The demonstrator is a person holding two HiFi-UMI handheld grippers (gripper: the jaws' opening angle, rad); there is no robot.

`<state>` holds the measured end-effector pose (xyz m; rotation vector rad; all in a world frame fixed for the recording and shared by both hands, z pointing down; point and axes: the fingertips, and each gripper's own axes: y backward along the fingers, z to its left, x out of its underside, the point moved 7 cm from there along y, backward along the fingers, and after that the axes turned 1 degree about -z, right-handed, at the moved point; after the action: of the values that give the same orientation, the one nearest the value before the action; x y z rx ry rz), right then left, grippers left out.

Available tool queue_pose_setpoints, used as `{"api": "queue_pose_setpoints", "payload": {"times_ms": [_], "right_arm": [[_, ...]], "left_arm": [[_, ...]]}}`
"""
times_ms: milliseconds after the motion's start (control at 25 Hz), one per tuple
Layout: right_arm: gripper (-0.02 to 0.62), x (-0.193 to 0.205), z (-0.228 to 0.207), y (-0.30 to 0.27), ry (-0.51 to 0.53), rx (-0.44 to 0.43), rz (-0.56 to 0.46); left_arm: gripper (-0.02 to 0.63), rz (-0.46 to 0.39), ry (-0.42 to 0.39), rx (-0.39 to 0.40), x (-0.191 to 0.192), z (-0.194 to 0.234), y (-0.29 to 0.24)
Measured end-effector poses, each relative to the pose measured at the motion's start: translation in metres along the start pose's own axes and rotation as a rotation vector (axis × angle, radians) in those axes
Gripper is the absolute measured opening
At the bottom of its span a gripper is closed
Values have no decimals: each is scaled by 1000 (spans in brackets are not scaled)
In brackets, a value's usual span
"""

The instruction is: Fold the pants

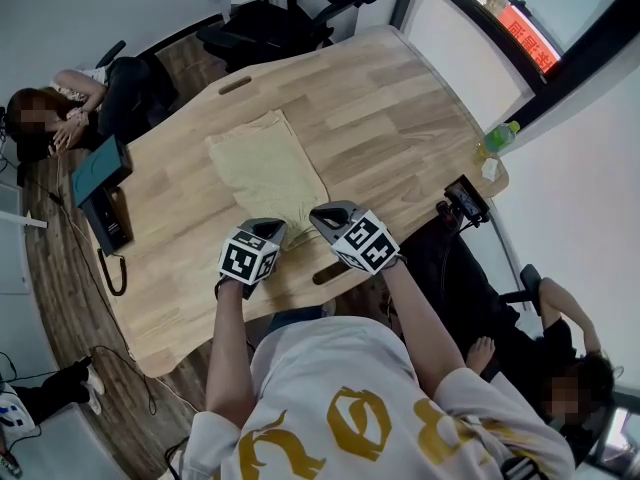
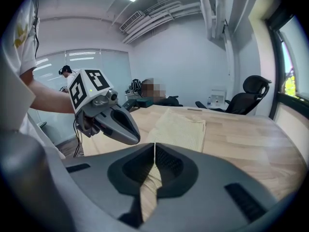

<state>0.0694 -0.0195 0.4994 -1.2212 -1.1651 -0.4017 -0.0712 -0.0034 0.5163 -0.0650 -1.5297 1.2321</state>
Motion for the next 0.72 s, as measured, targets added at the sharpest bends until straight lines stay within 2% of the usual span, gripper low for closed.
{"api": "queue_pose_setpoints", "payload": {"times_ms": [240, 480, 600, 720], "right_arm": [[9, 13, 2, -10, 26, -66, 62], [9, 28, -1, -21, 26, -125, 122], [12, 33, -4, -26, 60, -159, 157], [50, 36, -6, -32, 90, -199, 193]], "left_arm": [[9, 86, -42, 76, 9, -3, -13], [15, 170, -34, 168, 20, -3, -25], [82, 238, -66, 190, 25, -4, -32], [102, 278, -99, 197, 27, -4, -39]]}}
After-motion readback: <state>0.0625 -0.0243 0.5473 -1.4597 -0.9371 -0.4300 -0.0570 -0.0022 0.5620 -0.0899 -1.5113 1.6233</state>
